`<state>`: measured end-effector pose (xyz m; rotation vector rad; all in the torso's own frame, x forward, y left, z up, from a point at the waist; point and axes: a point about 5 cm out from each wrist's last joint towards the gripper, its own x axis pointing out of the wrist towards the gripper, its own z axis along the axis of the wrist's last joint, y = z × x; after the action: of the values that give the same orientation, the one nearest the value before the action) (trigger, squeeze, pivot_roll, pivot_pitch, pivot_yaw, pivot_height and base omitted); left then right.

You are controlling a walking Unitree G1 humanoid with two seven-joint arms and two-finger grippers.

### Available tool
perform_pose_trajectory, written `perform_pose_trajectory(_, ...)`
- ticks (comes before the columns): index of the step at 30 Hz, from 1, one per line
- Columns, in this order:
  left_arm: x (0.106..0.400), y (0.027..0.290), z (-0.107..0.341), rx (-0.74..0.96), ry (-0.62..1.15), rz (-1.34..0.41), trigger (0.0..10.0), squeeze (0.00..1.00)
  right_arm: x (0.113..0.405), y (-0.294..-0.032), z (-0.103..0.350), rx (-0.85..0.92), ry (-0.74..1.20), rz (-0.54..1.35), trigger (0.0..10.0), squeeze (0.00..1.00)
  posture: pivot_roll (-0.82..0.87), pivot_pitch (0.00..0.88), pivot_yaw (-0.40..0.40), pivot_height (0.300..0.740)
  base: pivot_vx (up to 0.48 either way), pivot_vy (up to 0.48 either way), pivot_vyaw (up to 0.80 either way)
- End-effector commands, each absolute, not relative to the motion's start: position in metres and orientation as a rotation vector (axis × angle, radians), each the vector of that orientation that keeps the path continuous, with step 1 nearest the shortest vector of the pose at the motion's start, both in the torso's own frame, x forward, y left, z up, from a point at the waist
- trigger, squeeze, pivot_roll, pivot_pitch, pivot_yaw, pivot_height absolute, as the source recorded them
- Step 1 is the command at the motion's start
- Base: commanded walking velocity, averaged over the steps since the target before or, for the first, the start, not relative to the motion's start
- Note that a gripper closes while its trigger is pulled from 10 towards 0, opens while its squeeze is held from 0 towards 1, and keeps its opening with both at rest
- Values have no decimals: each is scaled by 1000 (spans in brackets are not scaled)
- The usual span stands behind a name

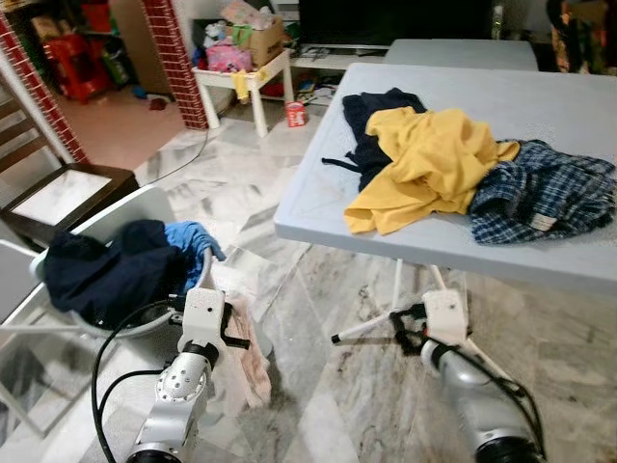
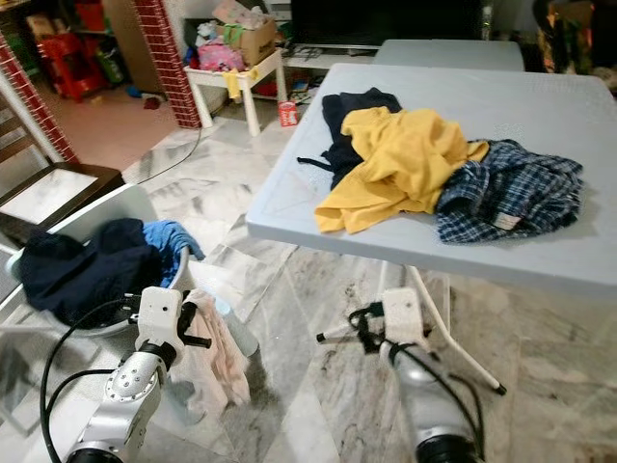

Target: Hang hanger

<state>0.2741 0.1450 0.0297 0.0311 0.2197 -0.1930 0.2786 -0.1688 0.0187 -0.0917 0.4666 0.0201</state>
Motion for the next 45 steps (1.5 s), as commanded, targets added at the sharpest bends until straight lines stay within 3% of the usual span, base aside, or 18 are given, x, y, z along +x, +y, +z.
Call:
perform_pose_trajectory(1,276,149,32,23,217,-199,10000,0,283,-165,27,-89,417,0,10000,0,-135,0,58,740,0,0,-800)
perform_pose_trajectory(13,272,146,27,-31,264,-244,10000,0,282,-179,24,-58,442,-134,10000,0,-140,0,63,740,0,22,-800)
perform_pose_trajectory(38,269,143,25,-43,278,-265,10000,0,282,-173,23,-80,455,-114,10000,0,-134,0,53,740,0,459,-799)
perform_pose_trajectory(45,268,143,31,-92,238,-291,10000,0,286,-173,25,-135,457,-106,10000,0,-127,0,45,740,0,0,-129)
